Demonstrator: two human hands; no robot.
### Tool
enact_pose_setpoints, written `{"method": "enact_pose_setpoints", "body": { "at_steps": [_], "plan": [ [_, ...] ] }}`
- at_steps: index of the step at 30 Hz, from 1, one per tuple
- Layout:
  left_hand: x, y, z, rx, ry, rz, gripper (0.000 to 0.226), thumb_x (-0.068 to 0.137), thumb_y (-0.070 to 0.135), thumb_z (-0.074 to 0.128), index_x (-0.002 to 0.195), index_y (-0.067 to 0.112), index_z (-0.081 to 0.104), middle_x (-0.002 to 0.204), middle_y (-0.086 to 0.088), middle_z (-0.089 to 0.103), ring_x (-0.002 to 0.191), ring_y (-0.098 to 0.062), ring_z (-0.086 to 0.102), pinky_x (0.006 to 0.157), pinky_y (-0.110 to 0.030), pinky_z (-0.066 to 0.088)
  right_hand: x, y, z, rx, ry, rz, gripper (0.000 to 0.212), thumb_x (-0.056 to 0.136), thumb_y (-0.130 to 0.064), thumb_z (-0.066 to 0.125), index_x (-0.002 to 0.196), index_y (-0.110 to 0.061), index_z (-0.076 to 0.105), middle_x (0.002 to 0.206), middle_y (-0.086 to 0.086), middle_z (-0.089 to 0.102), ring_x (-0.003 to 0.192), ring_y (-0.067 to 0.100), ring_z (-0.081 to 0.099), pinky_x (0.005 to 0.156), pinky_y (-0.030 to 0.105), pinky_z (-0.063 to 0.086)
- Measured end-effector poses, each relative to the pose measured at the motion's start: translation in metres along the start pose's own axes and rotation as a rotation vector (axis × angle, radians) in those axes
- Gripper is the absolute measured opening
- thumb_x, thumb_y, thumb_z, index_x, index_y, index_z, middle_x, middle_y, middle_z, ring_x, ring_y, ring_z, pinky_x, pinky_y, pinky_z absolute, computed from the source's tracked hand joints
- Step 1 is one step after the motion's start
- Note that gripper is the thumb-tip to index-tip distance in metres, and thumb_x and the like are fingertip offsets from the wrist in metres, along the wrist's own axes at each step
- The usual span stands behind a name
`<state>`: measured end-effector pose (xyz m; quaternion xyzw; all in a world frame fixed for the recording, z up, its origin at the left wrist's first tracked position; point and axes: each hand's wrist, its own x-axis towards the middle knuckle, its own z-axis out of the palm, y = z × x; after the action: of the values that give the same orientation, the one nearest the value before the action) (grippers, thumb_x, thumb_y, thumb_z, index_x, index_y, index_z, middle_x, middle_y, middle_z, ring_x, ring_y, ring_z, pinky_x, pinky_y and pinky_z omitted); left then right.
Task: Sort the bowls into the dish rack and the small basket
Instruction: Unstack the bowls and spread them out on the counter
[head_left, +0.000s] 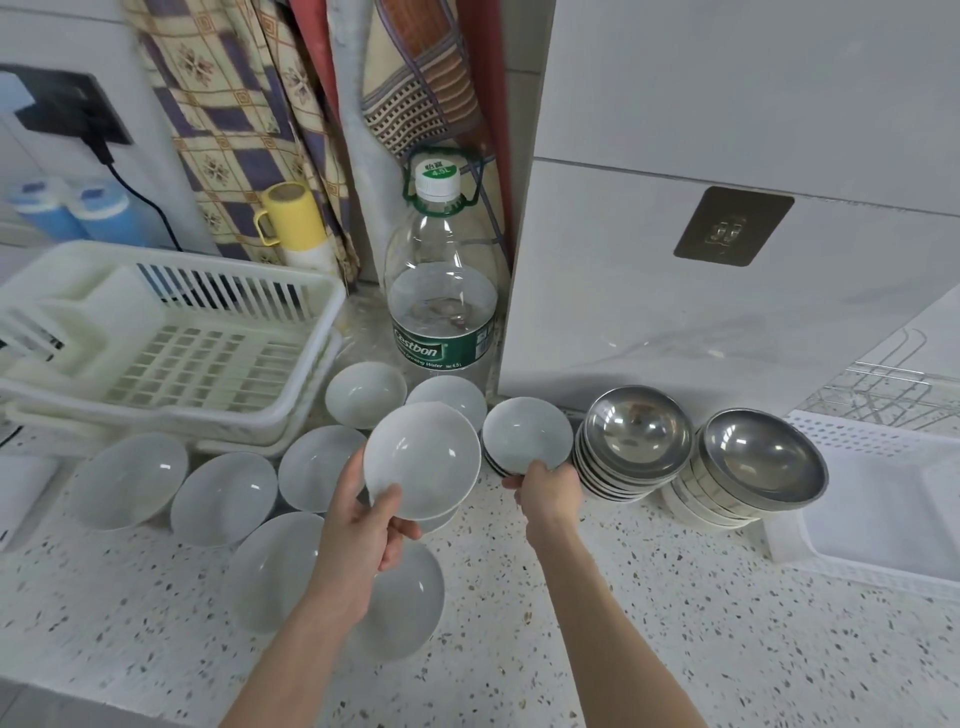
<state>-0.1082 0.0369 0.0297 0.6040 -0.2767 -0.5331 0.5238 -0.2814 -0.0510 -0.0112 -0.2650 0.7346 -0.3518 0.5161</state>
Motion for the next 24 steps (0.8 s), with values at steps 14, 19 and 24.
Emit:
{"method": "enact_pose_setpoints", "body": {
  "at_steps": [14,19,24],
  "plan": [
    [-0.014,-0.006,-0.023,-0.009,0.059,0.041,0.055,0.097,-0.001,0.05,0.134,0.041,0.052,0.086,-0.016,0.062,0.049,-0.011,0.057,0.034,-0.019,0.027,-0.048,0.0,-0.007,0.117,-0.047,-0.23,0.043,0.09,0.0,0.034,0.126,-0.02,0.045,0.081,0.002,0.069,0.06,0.013,0.071,0.044,0.019,0.045],
    [-0.025,-0.011,-0.03,-0.003,0.03,0.037,0.054,0.098,-0.001,0.05,0.128,0.044,0.054,0.093,-0.015,0.061,0.051,-0.013,0.059,0.034,-0.019,0.026,-0.077,0.036,-0.036,0.19,-0.128,-0.2,0.045,0.089,0.001,0.036,0.127,-0.018,0.051,0.08,0.025,0.071,0.04,0.004,0.053,0.039,0.016,0.036],
    [-0.036,-0.028,-0.035,-0.051,0.001,-0.031,0.054,0.098,0.0,0.05,0.132,0.041,0.051,0.083,-0.013,0.06,0.045,-0.009,0.055,0.033,-0.018,0.026,-0.09,0.072,-0.057,0.149,-0.155,-0.097,0.038,0.09,0.003,0.035,0.121,-0.009,0.054,0.054,0.019,0.065,0.034,0.01,0.035,0.037,0.02,0.031]
  ]
}}
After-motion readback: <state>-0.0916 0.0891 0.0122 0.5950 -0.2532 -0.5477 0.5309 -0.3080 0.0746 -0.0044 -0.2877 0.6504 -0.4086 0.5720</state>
